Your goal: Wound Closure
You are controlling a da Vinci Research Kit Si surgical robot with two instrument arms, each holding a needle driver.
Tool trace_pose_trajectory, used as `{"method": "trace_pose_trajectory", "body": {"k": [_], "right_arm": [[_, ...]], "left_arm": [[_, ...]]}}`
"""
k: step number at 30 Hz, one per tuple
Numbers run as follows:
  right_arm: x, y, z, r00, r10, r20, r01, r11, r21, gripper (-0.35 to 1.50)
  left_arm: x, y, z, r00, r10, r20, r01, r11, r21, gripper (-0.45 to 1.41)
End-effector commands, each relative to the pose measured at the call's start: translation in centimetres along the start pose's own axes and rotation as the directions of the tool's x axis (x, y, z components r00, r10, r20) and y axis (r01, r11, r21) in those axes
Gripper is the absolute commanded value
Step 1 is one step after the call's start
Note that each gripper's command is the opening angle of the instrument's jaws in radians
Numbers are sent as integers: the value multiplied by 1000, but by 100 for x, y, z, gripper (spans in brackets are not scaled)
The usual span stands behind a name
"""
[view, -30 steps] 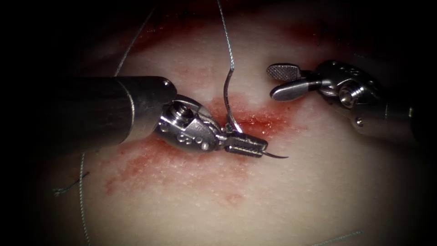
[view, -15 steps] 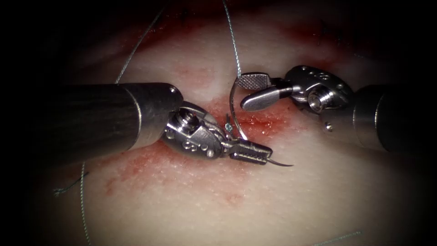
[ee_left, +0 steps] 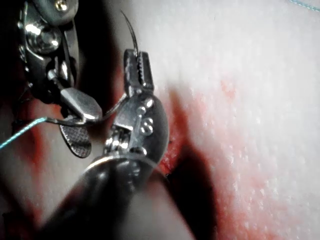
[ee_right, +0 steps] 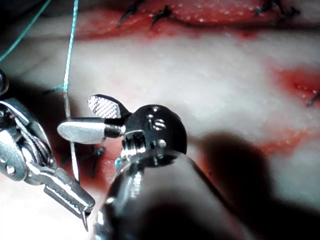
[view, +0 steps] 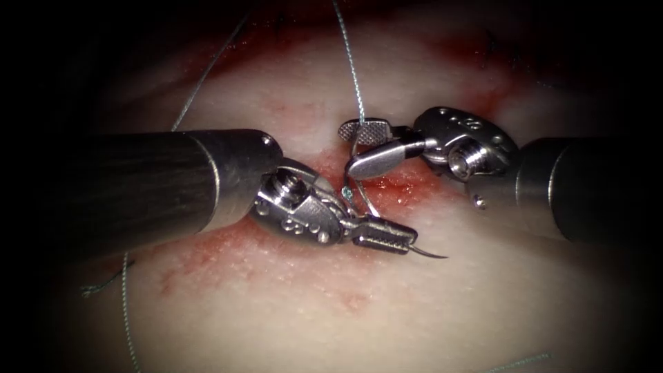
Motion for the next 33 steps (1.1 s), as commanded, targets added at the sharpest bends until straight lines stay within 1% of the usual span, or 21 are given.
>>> {"method": "trace_pose_trajectory", "body": {"k": [1,3,6,7,8,9,14,15,16,17,18,19,20,22,23,25,28,30,32,33], "right_arm": [[-5,3,10,1000,-1,7,1,1000,12,94],[-5,1,10,1000,0,14,0,1000,26,98],[-4,0,9,1000,1,16,-2,1000,31,93],[-3,-1,10,999,-33,5,33,999,18,54],[-3,-1,10,999,-32,4,32,999,8,17],[-2,0,10,999,-38,1,38,999,2,-34],[0,2,10,993,-119,-8,119,992,-32,-35],[1,2,10,991,-136,-9,135,990,-36,-35],[3,1,9,989,-146,-12,145,988,-45,-35],[5,1,8,990,-143,-11,143,988,-51,-35],[6,0,7,989,-147,-18,146,988,-55,-35],[6,0,7,989,-147,-18,146,988,-55,-35],[11,-2,3,989,-142,-30,139,987,-83,-35],[15,-3,-1,990,-137,-41,132,984,-119,-35],[17,-4,-5,989,-135,-54,126,981,-150,-35],[20,-5,-9,989,-133,-58,119,973,-196,-35],[23,-6,-16,988,-132,-75,109,959,-261,-35],[24,-5,-20,987,-134,-89,101,947,-306,-35],[25,-5,-22,985,-138,-105,93,930,-356,-35],[25,-4,-23,985,-115,-128,56,919,-390,-35]], "left_arm": [[-5,1,7,1000,-7,-3,7,1000,-1,-45],[-5,1,7,1000,-7,-3,7,1000,-1,-45],[-6,1,7,1000,-13,-4,13,1000,-1,-45],[-5,1,7,1000,-12,-4,12,1000,-1,-45],[-5,1,7,1000,-12,-4,12,1000,-1,-45],[-4,1,8,1000,-12,-4,12,1000,-1,-45],[0,1,10,1000,-17,-6,17,1000,-1,-45],[1,1,10,1000,-17,-7,17,1000,-1,-13],[2,1,10,1000,-23,-7,23,1000,-2,34],[2,0,10,999,-36,-8,36,999,-1,54],[2,-1,10,998,-54,-9,54,999,-1,68],[2,-1,10,998,-54,-9,54,999,-1,68],[1,-5,9,993,-114,-19,114,993,9,91],[0,-8,8,989,-150,-19,151,988,36,105],[-1,-9,8,984,-180,-16,180,982,60,116],[-2,-10,9,978,-210,-7,209,972,108,125],[-3,-9,8,973,-232,6,226,953,202,131],[-4,-10,7,969,-246,-6,240,937,254,135],[-7,-10,6,969,-247,-9,240,933,268,135],[-8,-10,6,969,-248,-9,241,932,271,135]]}}
